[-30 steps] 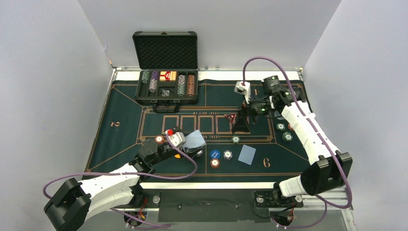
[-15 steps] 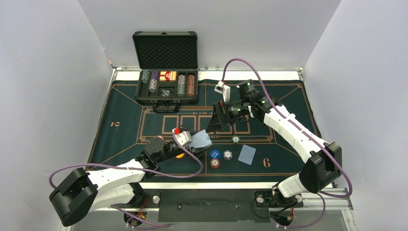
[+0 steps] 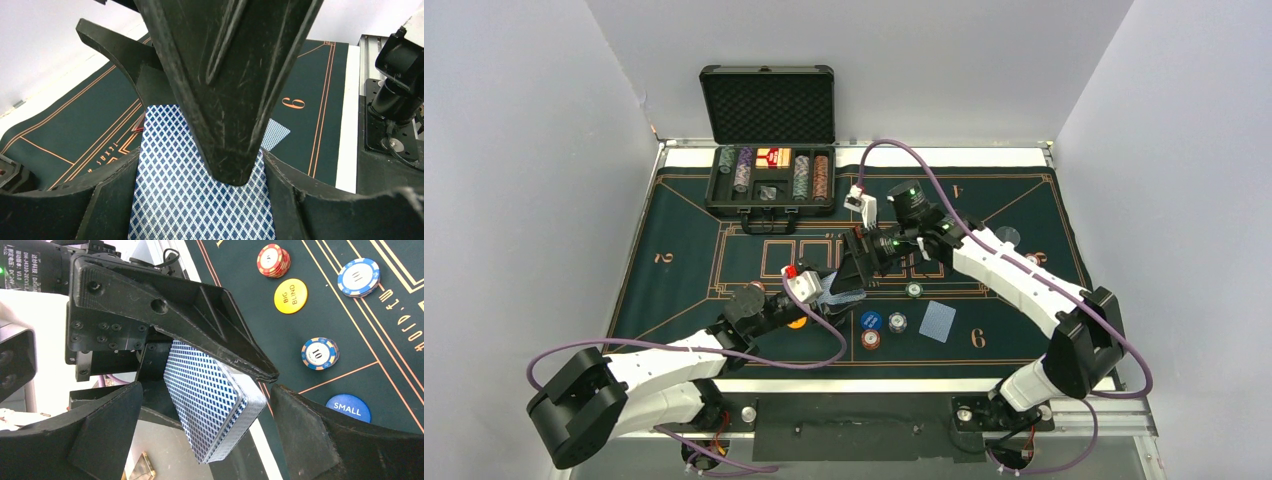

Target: Distribute texas hold em gaming equipment

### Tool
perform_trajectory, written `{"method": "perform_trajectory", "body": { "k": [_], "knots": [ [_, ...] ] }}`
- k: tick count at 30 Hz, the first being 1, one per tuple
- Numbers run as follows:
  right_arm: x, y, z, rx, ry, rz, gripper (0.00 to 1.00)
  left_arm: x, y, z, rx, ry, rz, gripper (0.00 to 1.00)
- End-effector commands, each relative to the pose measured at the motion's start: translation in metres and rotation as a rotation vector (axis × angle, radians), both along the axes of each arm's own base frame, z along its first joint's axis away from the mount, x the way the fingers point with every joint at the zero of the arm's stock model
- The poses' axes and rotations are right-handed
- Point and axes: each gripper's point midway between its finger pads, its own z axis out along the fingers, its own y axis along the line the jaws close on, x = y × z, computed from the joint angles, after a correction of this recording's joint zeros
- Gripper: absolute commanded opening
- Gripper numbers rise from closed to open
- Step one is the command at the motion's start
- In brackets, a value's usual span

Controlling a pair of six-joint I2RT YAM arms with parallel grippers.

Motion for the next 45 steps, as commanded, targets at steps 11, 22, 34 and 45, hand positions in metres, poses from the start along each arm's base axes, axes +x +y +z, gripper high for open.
{"method": "perform_trajectory", "body": {
  "k": [11,22,34,45],
  "knots": [
    [0.014,-0.001,-0.014,-0.075,-0.071,-0.043,0.85,0.002,0.005,0.065,-0.158,-0.146,0.031,0.0],
    [0.029,-0.018,0.002,-0.058,-0.101,-0.097,0.69,0.001,0.012,0.062,-0.146,-0.146,0.054,0.0],
    [0.025,-0.025,0.022,0.019,-0.089,-0.085,0.69,0.003,0.012,0.059,-0.137,-0.146,0.06,0.0],
    [0.019,-0.029,0.035,0.063,-0.098,-0.079,0.38,0.007,0.015,0.051,-0.117,-0.136,0.078,0.0]
  ]
}}
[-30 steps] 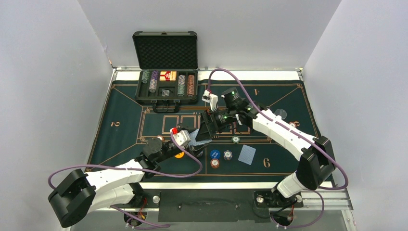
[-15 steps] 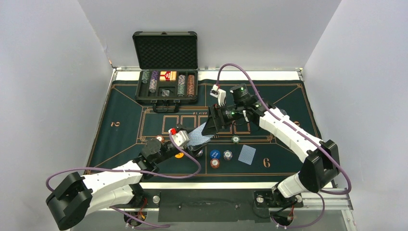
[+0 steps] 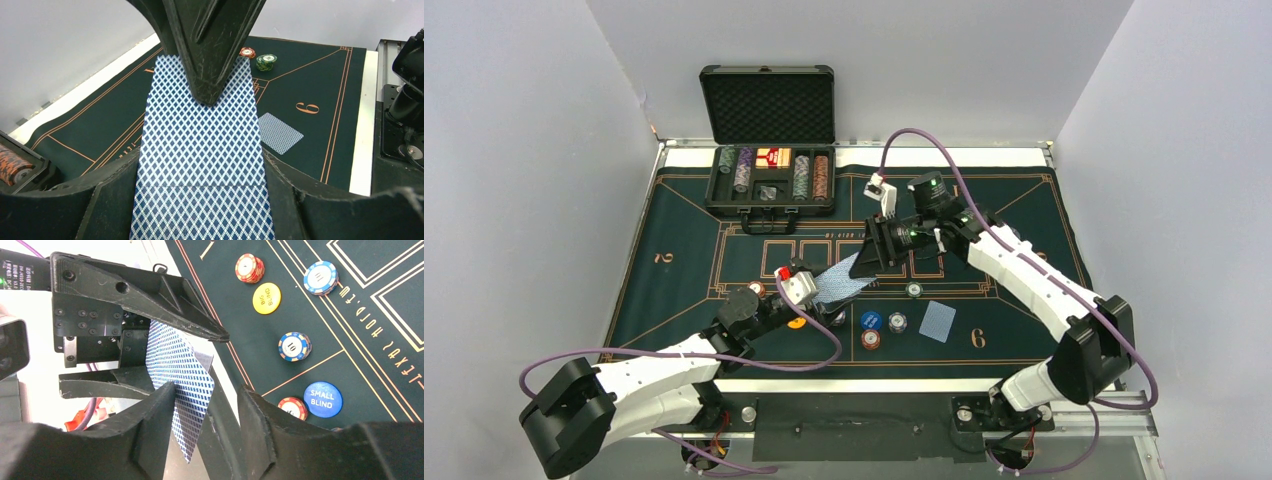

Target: Distribute texas hold em gaming equipment

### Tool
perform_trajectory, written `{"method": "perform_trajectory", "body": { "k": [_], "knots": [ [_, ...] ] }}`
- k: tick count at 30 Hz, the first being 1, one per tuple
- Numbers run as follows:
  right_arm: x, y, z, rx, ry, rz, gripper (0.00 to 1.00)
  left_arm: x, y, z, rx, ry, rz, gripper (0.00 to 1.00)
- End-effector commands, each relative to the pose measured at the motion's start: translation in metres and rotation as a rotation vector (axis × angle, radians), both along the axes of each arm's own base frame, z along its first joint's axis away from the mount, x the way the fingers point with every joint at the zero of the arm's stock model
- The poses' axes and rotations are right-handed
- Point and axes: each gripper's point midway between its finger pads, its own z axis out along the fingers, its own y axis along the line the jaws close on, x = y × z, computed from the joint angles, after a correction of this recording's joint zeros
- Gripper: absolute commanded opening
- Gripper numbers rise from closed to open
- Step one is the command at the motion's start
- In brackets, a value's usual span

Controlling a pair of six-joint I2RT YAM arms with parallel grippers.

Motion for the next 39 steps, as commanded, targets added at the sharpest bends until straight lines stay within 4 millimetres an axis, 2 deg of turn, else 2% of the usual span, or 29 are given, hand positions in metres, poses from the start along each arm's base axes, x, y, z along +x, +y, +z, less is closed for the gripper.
{"method": "perform_trajectory", "body": {
  "k": [1,7,12,16,22,24,28,31,34,35,36,39],
  "knots": [
    [-0.002,-0.004,0.026,0.06,-0.08,0.002,0.34,0.003,0.005,0.04,-0.102,-0.099,0.019,0.0],
    [-0.004,-0.006,0.031,0.081,-0.079,-0.003,0.23,0.006,0.007,0.038,-0.095,-0.095,0.03,0.0],
    [-0.007,-0.009,0.043,0.128,-0.071,0.007,0.01,0.008,0.01,0.033,-0.088,-0.088,0.04,0.0],
    [-0.008,-0.012,0.057,0.196,-0.062,0.015,0.0,0.009,0.012,0.031,-0.083,-0.084,0.047,0.0],
    [-0.006,-0.022,0.095,0.309,-0.092,0.033,0.0,0.011,0.019,0.029,-0.073,-0.079,0.061,0.0],
    [0.0,-0.028,0.103,0.321,-0.12,0.025,0.0,0.011,0.021,0.029,-0.069,-0.078,0.063,0.0],
    [0.033,-0.047,0.107,0.303,-0.203,-0.066,0.0,0.009,0.027,0.03,-0.059,-0.075,0.067,0.0],
    [0.071,-0.068,0.096,0.225,-0.277,-0.2,0.0,0.006,0.031,0.036,-0.058,-0.088,0.071,0.0],
    [0.1,-0.078,0.065,0.102,-0.323,-0.252,0.0,0.004,0.035,0.036,-0.045,-0.085,0.076,0.0],
    [0.105,-0.079,0.058,0.077,-0.323,-0.256,0.0,0.003,0.037,0.041,-0.052,-0.097,0.081,0.0],
    [0.11,-0.076,0.041,0.05,-0.298,-0.232,0.0,0.002,0.038,0.04,-0.044,-0.094,0.081,0.0],
    [0.108,-0.063,0.009,0.008,-0.228,-0.139,0.0,0.0,0.042,0.047,-0.046,-0.102,0.087,0.0]
  ]
}}
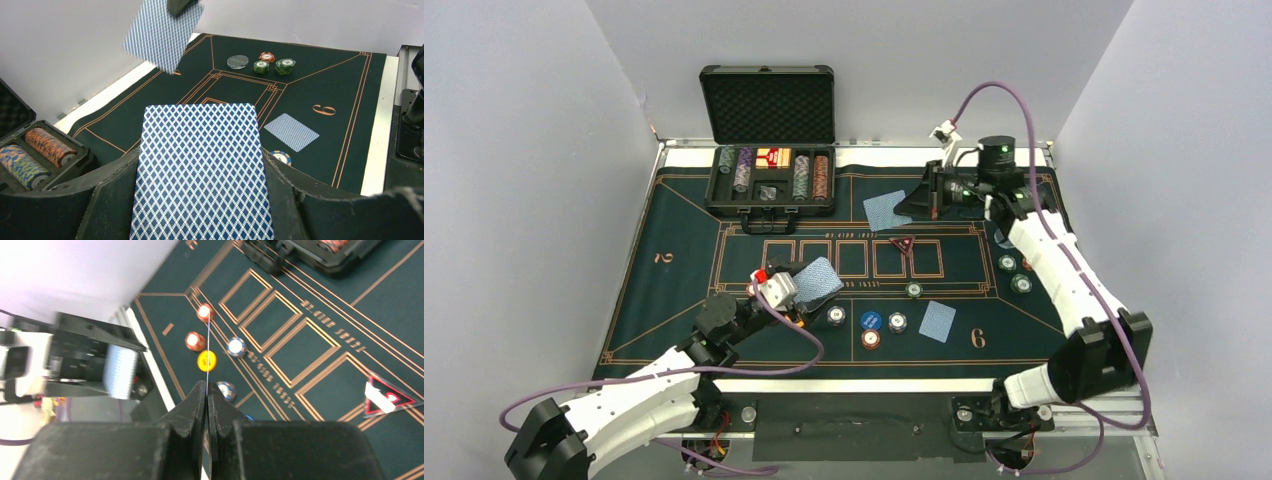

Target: Distribute texas hold em gaming equipment

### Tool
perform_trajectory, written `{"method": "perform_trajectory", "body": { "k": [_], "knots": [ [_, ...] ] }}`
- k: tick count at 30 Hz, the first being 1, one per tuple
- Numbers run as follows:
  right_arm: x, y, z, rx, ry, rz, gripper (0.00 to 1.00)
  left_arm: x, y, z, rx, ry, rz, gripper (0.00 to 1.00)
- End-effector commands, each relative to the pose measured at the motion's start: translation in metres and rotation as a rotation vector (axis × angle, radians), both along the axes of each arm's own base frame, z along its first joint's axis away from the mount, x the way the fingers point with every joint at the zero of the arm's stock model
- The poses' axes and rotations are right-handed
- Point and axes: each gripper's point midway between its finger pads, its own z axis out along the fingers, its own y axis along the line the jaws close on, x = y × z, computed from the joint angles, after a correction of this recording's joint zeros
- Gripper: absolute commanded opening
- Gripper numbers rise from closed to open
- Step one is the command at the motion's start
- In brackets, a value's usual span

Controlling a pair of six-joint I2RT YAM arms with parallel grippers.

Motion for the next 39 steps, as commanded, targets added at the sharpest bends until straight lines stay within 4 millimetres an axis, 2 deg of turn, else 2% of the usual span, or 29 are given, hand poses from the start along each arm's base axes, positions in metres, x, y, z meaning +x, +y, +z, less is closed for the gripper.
{"method": "perform_trajectory", "body": {
  "k": [1,4,8,18,25,31,35,39],
  "knots": [
    [0.004,0.019,-0.058,-0.131,0.04,0.125,0.0,-0.003,0.007,0.033,-0.038,-0.073,0.012,0.0],
    [-0.013,0.045,-0.081,-0.157,0.094,0.235,0.0,-0.005,0.01,0.037,-0.034,-0.072,0.014,0.0],
    [-0.041,0.084,-0.097,-0.165,0.142,0.395,0.0,-0.009,0.014,0.044,-0.04,-0.079,0.017,0.0],
    [-0.105,0.139,-0.136,-0.184,0.303,0.675,0.0,-0.018,0.028,0.056,-0.047,-0.084,0.036,0.0],
    [-0.134,0.155,-0.162,-0.241,0.363,0.746,0.0,-0.021,0.034,0.057,-0.045,-0.084,0.049,0.0],
    [-0.159,0.165,-0.177,-0.282,0.393,0.806,0.0,-0.023,0.036,0.056,-0.046,-0.086,0.053,0.0],
    [-0.163,0.169,-0.191,-0.329,0.403,0.805,0.0,-0.023,0.037,0.055,-0.046,-0.087,0.054,0.0],
    [-0.159,0.169,-0.203,-0.374,0.405,0.783,0.0,-0.023,0.038,0.054,-0.047,-0.088,0.058,0.0]
  ]
}}
